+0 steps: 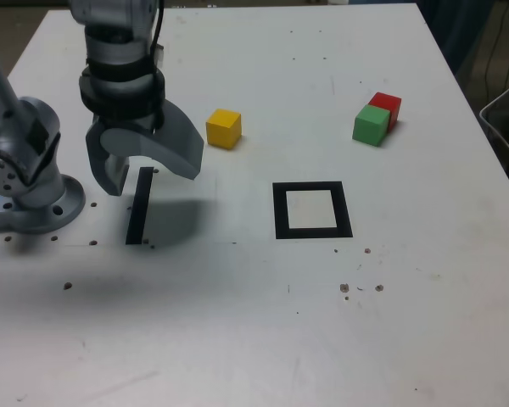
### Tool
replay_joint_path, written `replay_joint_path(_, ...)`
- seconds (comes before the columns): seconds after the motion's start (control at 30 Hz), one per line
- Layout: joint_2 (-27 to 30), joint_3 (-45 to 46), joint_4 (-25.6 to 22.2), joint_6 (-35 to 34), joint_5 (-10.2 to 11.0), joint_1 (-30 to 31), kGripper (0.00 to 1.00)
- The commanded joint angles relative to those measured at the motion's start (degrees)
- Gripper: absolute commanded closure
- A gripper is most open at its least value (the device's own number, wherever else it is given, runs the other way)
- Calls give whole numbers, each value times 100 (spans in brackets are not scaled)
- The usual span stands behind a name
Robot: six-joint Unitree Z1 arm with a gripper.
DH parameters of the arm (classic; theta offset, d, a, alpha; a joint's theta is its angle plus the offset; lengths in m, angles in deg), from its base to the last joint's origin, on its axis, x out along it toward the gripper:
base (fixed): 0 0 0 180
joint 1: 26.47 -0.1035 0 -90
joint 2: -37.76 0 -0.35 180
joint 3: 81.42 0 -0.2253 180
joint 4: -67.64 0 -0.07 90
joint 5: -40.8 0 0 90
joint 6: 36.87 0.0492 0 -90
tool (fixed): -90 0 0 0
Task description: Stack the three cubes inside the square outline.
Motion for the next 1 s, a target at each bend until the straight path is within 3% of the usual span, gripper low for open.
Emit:
replay_joint_path(0.0,6,-10,6,9,12,-7,0)
replay_joint_path(0.97,9,-147,-73,-48,203,-8,0)
